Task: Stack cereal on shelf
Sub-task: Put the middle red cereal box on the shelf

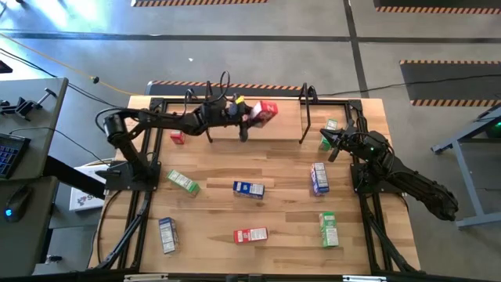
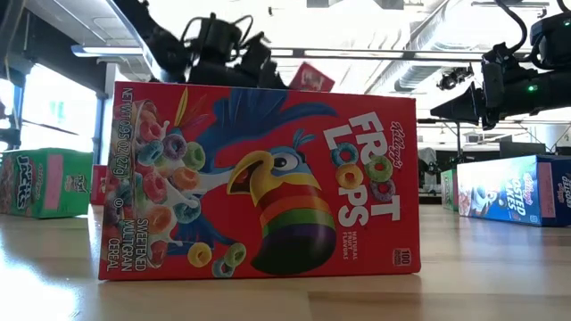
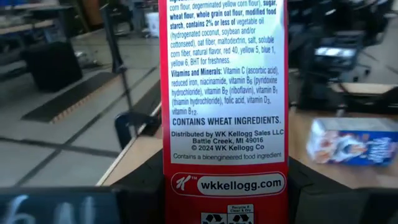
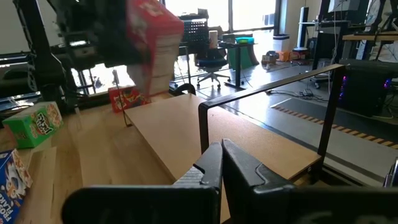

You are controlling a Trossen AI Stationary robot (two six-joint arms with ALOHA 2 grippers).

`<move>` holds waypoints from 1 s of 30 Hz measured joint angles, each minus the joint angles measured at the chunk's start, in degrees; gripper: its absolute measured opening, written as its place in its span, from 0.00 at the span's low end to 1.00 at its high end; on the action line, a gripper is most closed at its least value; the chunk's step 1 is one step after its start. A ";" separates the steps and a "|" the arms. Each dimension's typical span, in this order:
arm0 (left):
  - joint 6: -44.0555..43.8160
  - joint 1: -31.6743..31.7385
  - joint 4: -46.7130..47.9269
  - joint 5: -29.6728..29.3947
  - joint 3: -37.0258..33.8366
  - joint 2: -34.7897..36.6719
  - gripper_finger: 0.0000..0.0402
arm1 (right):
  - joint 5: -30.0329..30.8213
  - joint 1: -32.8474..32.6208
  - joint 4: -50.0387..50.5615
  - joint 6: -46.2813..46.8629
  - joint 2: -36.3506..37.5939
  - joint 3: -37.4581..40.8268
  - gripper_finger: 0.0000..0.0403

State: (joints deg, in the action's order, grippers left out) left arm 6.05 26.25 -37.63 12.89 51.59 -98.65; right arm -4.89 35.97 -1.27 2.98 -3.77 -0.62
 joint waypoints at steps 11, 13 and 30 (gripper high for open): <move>-0.62 1.80 -0.72 -3.16 0.00 -3.80 0.38 | 0.01 0.00 0.00 0.01 0.00 0.00 0.00; 0.01 1.80 -0.67 -4.91 0.00 -3.80 0.40 | 0.01 0.00 0.01 0.02 0.00 0.00 0.00; 0.82 1.41 5.12 -5.47 0.10 -3.62 0.40 | 0.01 0.00 0.01 0.02 0.00 0.00 0.00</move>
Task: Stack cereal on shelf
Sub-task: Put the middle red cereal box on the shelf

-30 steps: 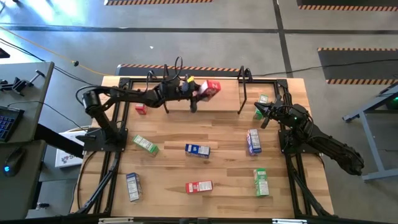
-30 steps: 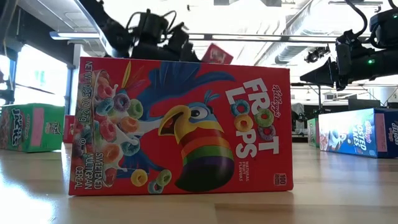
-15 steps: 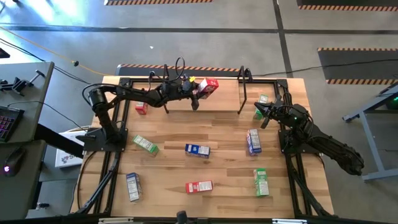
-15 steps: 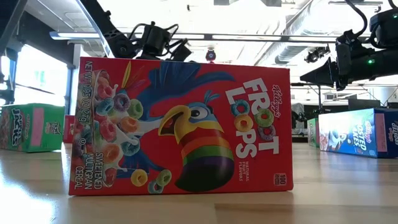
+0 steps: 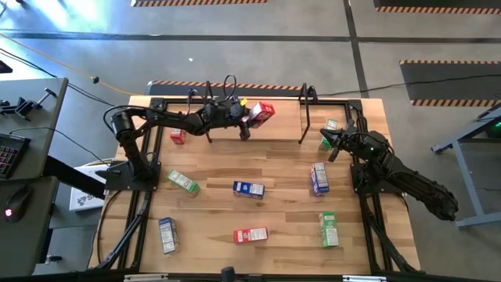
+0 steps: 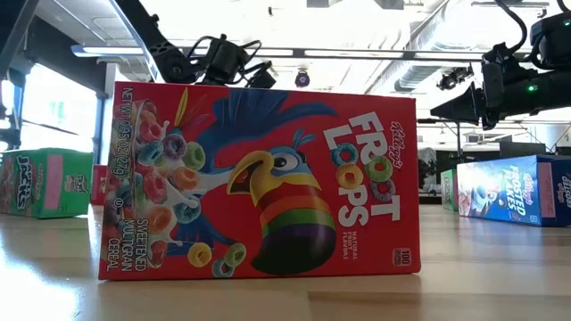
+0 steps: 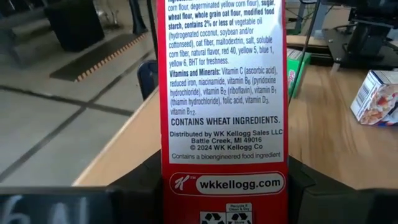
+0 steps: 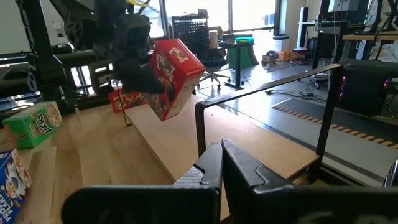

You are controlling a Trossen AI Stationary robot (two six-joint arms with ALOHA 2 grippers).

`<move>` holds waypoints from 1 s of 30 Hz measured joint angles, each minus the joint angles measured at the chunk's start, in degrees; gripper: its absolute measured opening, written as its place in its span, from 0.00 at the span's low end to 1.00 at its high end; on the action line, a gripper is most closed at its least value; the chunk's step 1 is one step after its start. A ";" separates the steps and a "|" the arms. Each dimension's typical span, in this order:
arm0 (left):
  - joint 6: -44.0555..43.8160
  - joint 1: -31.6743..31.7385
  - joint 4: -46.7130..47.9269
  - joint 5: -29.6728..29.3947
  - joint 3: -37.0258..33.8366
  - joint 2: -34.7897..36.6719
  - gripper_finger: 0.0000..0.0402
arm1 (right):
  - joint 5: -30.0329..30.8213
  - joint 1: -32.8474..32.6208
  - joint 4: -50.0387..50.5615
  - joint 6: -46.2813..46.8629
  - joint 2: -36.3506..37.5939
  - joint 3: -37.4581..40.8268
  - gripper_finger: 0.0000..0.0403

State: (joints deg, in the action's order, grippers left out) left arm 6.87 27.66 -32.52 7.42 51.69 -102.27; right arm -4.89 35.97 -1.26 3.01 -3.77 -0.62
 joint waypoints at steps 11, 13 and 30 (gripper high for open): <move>3.10 -0.59 29.12 1.03 16.11 0.18 0.41 | 0.02 0.00 0.00 0.00 0.00 0.00 0.00; 5.04 -0.59 40.30 0.87 21.67 -0.09 0.41 | 0.02 0.00 0.00 0.00 0.00 0.00 0.00; 10.02 0.73 67.93 -7.71 33.30 -7.02 0.43 | 0.09 0.00 0.00 0.00 0.00 0.01 0.00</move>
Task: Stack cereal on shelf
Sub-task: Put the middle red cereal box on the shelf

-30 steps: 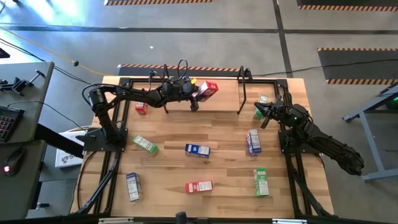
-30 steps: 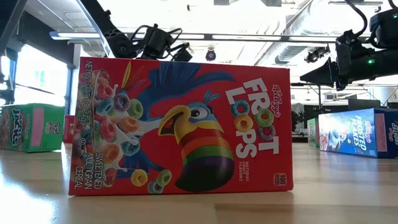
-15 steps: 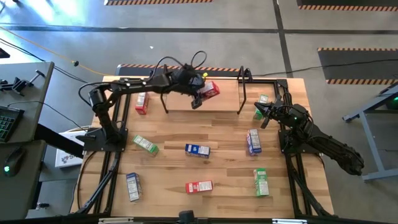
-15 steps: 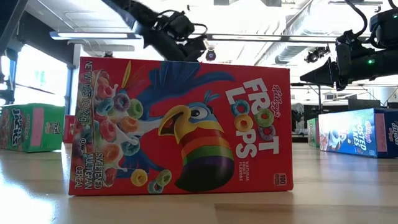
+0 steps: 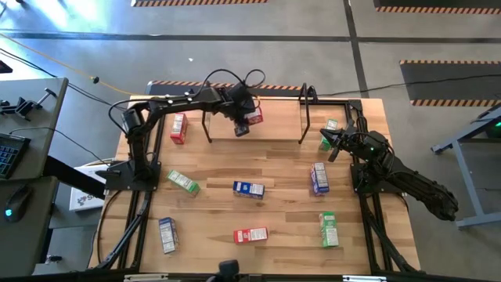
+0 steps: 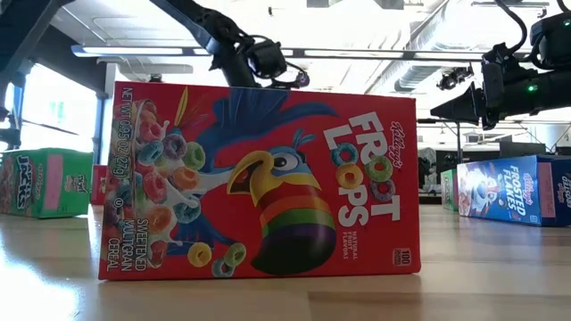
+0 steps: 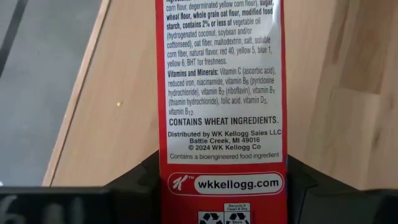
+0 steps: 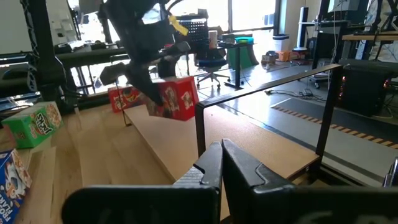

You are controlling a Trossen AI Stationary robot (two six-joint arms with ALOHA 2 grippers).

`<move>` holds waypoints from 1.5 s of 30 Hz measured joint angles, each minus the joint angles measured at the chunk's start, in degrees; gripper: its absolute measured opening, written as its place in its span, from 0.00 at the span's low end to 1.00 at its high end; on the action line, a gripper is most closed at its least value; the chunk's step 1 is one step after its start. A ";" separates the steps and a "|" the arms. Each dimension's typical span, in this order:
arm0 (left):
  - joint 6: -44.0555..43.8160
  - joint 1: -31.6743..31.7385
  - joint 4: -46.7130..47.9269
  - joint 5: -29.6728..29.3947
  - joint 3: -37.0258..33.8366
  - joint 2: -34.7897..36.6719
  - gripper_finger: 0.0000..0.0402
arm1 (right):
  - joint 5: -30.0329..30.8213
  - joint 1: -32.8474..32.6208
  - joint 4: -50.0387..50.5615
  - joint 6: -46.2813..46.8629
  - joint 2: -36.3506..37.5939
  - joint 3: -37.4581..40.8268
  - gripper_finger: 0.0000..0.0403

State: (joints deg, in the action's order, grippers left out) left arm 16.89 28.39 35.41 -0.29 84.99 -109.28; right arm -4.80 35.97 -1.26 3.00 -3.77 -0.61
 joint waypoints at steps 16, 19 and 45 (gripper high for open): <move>-0.92 -0.60 3.82 1.49 2.22 0.93 0.58 | -0.02 -0.01 0.00 -0.02 -0.02 -0.01 0.00; -1.44 -0.60 3.79 1.52 3.73 0.93 0.59 | -0.02 0.00 0.00 0.00 -0.02 0.01 0.00; -2.69 -0.63 2.01 5.24 12.57 -7.22 0.59 | 0.11 0.00 0.04 -0.02 -0.02 -0.01 0.00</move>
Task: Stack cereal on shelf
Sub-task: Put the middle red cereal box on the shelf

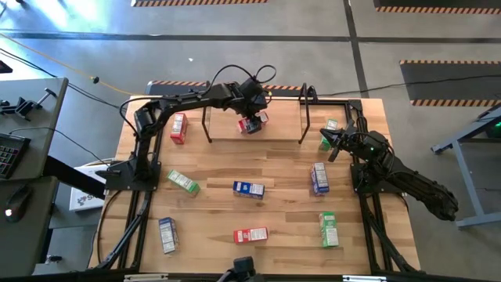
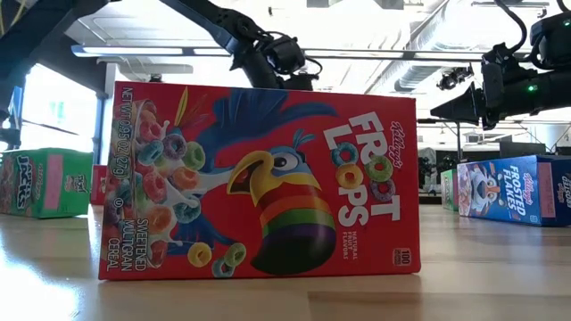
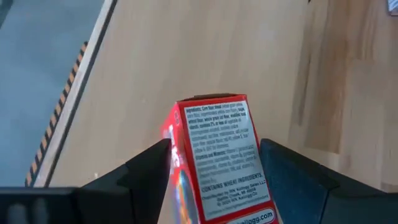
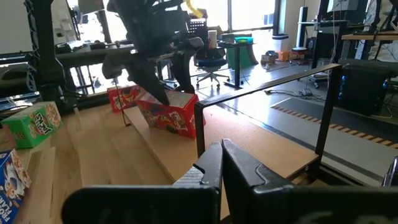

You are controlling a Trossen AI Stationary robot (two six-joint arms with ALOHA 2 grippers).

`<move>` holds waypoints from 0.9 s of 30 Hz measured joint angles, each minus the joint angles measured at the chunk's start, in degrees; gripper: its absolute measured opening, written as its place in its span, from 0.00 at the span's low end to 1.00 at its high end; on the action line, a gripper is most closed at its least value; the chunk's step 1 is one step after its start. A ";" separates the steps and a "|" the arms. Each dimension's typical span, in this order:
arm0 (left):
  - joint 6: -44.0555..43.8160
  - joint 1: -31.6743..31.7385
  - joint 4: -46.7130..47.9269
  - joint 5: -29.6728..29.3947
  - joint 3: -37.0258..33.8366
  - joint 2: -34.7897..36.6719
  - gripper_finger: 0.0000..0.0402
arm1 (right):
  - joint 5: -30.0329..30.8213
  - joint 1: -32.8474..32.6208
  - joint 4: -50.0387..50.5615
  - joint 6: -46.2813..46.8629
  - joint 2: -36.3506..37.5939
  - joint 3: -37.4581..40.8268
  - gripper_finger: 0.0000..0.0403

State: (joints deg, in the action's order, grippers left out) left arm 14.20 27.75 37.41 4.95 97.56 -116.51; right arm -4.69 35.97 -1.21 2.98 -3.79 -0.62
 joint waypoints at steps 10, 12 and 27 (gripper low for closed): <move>0.94 -0.20 0.36 -6.01 0.91 0.09 0.59 | 0.00 0.00 0.00 0.02 0.00 0.00 0.00; 1.15 -0.20 0.39 -6.95 0.91 0.09 0.59 | 0.00 0.00 0.00 0.01 0.00 0.01 0.00; 0.06 -0.27 0.10 -4.50 0.91 -2.04 0.58 | 0.01 0.00 0.01 0.02 0.02 0.00 0.00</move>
State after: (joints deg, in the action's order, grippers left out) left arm 14.26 27.48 37.51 0.45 98.48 -118.55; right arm -4.68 35.97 -1.20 3.01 -3.77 -0.62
